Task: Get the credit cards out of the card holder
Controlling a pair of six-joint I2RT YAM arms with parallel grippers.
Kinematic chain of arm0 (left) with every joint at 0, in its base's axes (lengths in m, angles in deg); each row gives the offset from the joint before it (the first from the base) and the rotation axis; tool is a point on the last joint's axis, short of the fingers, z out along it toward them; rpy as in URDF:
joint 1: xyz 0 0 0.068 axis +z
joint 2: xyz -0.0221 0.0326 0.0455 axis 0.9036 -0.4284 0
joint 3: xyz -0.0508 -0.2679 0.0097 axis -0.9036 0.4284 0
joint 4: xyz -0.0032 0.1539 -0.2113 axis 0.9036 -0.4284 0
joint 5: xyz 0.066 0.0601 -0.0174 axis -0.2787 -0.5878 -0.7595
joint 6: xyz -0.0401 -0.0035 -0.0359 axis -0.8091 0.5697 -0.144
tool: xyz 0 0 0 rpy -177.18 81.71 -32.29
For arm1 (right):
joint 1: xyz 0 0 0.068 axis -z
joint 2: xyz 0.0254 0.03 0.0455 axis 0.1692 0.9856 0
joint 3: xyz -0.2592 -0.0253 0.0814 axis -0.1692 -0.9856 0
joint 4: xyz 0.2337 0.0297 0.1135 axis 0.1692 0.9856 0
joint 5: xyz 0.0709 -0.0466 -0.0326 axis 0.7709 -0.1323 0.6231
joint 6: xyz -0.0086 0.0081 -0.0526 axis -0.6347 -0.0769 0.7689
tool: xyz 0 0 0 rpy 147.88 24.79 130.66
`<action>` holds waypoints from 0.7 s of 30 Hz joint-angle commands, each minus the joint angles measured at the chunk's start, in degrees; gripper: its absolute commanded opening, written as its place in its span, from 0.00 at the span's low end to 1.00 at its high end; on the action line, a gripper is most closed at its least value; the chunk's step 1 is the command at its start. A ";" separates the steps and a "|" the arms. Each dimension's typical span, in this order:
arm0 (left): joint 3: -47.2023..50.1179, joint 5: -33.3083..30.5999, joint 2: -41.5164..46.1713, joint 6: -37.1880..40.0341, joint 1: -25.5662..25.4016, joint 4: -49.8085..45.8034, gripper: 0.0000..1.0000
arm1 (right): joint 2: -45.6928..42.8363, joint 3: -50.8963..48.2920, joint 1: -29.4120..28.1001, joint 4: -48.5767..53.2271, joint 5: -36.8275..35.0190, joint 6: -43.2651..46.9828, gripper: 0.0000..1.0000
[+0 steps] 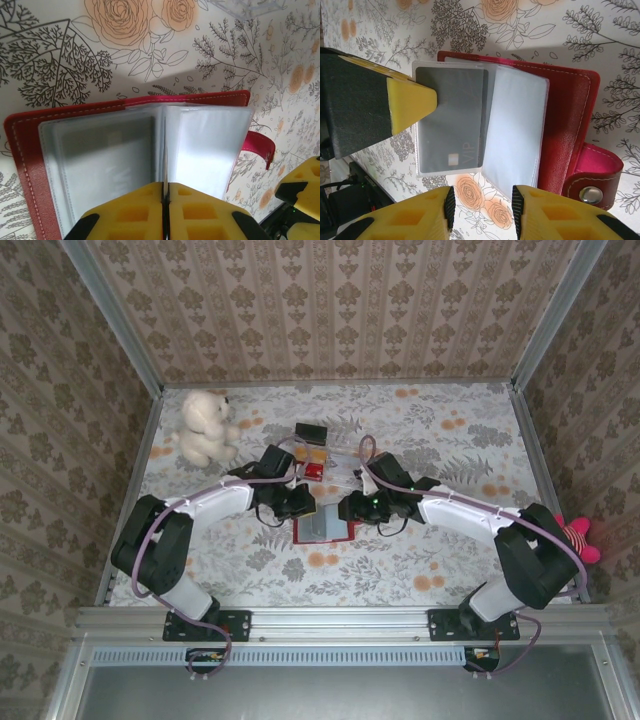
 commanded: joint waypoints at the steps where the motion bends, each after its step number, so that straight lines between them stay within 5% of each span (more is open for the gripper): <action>1: -1.48 1.70 -1.13 0.61 -0.10 -1.33 0.18 | 1.27 -0.34 -0.24 -0.33 0.30 0.21 0.38; 11: -1.94 4.12 -1.53 -3.70 -3.21 3.15 0.40 | 0.96 -0.60 -0.23 0.17 -1.83 -0.22 0.37; 21: -3.82 3.03 -2.82 -7.75 -6.78 5.12 0.48 | -4.34 -2.87 0.71 0.78 -8.27 -0.53 0.37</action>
